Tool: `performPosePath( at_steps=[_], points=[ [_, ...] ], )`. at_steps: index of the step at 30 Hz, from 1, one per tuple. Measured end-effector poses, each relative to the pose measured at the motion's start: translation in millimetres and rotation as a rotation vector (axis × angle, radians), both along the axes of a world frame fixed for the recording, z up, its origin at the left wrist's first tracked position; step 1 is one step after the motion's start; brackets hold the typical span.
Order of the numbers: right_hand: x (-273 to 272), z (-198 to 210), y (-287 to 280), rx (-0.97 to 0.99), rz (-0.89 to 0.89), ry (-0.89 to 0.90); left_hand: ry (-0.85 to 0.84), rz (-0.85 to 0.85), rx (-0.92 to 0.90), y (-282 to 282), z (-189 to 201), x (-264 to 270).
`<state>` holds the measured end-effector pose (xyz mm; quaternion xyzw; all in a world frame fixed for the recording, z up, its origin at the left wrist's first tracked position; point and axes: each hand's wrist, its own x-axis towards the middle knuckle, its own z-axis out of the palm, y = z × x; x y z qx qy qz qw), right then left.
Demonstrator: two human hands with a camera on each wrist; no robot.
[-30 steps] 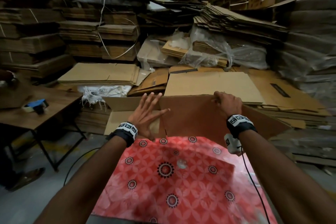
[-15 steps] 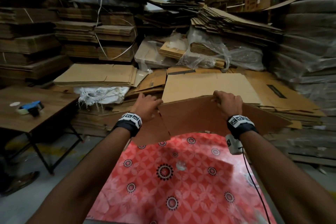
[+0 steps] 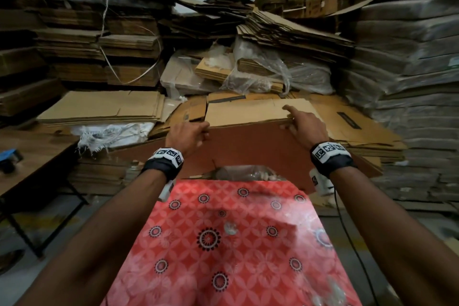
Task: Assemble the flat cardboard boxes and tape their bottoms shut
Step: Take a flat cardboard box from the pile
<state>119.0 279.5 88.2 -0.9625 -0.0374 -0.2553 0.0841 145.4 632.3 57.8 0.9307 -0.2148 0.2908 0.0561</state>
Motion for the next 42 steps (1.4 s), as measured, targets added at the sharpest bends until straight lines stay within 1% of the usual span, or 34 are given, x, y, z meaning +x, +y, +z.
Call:
performPosePath(
  at_steps=[3,5,7,11,14,18,22,26,34,42],
  points=[
    [11,22,-14,0.060,0.049,0.082,-0.078,-0.012,-0.002,-8,19,6],
    [18,37,-23,0.081,0.036,0.138,-0.109,-0.005,0.013,-14,30,11],
    [25,51,-29,0.071,0.026,0.154,-0.139,0.002,0.030,-20,40,17],
    [43,59,-42,-0.003,-0.004,0.024,-0.199,-0.023,0.029,-31,56,37],
    [42,62,-43,-0.071,-0.037,-0.060,-0.234,-0.062,0.058,-38,62,55],
    [65,56,-51,-0.122,-0.034,-0.151,-0.295,-0.100,0.089,-46,66,94],
    [105,41,-58,-0.146,-0.030,-0.231,-0.310,-0.149,0.107,-55,65,143],
    [153,24,-70,-0.201,-0.031,-0.288,-0.321,-0.157,0.152,-67,54,200],
    [239,-4,-105,-0.270,-0.015,-0.268,-0.364,-0.186,0.221,-92,29,292],
    [330,-15,-146,-0.296,0.042,-0.310,-0.392,-0.131,0.232,-130,19,374]
  ],
)
